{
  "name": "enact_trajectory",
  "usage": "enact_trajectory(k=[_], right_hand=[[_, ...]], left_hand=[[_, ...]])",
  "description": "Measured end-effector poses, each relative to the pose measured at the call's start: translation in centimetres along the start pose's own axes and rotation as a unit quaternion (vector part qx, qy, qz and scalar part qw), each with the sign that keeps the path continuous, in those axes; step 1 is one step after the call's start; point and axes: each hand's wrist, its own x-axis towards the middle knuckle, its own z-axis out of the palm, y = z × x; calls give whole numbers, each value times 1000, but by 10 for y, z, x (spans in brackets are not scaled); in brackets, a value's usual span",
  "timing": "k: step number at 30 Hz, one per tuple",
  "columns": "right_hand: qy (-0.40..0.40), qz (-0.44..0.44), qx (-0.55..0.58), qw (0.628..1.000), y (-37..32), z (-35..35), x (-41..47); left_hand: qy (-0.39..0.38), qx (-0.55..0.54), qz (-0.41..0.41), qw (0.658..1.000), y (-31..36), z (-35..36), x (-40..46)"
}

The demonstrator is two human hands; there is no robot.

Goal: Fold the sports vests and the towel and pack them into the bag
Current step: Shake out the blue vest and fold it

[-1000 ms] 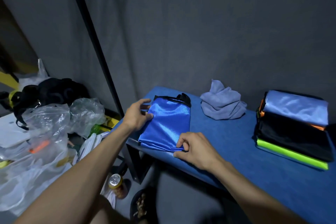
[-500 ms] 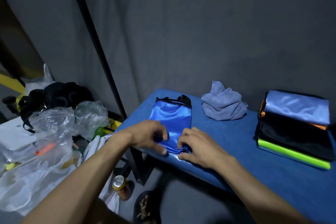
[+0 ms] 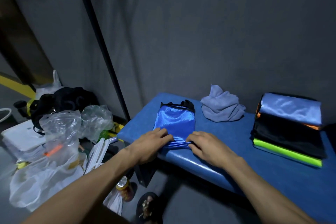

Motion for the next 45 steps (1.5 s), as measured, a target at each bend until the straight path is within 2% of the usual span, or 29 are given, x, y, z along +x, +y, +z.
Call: enact_trajectory(k=[4,11,13,15,17,20,22,25,29,30,32,35,37,39,41,43,45], right_hand=[[6,0,1,1000,5,3,-12],[65,10,-97,993,-9,21,-23],[71,47,-61,994,-9,7,-20],[97,99,31,990,-12,-23,-18],[159,160,189,956,-18,-60,-13],[248,194,450,836,-32,-105,-2],[296,189,532,771,-36,-123,6],[313,209,583,720,-23,-131,24],[291,271,627,670,6,-101,54],[271,280,627,675,13,-87,59],[222,304,594,711,27,-59,62],[139,333,460,811,45,-33,57],[62,326,363,871,52,-31,50],[20,323,270,907,56,-30,41],[8,353,242,904,56,-30,30],[-19,389,324,862,49,-31,21],[-46,403,392,826,42,-37,14]], left_hand=[[62,-15,-19,998,0,4,-5],[82,-35,-7,996,-8,7,-13],[102,-103,-43,988,-7,-1,-16],[180,-221,-74,956,-5,-15,-16],[268,-337,-79,899,1,-42,-9],[343,-447,-56,824,19,-89,10],[374,-471,-48,798,26,-110,25],[365,-482,-74,794,15,-116,48],[280,-495,-186,801,-17,-77,85],[261,-492,-212,803,-24,-61,93],[225,-476,-256,811,-40,-25,105],[182,-416,-323,830,-64,16,113],[181,-412,-353,820,-73,24,116],[203,-418,-370,804,-74,23,120],[210,-394,-384,808,-71,23,123],[203,-391,-398,805,-65,21,123],[166,-435,-391,794,-61,14,119]])
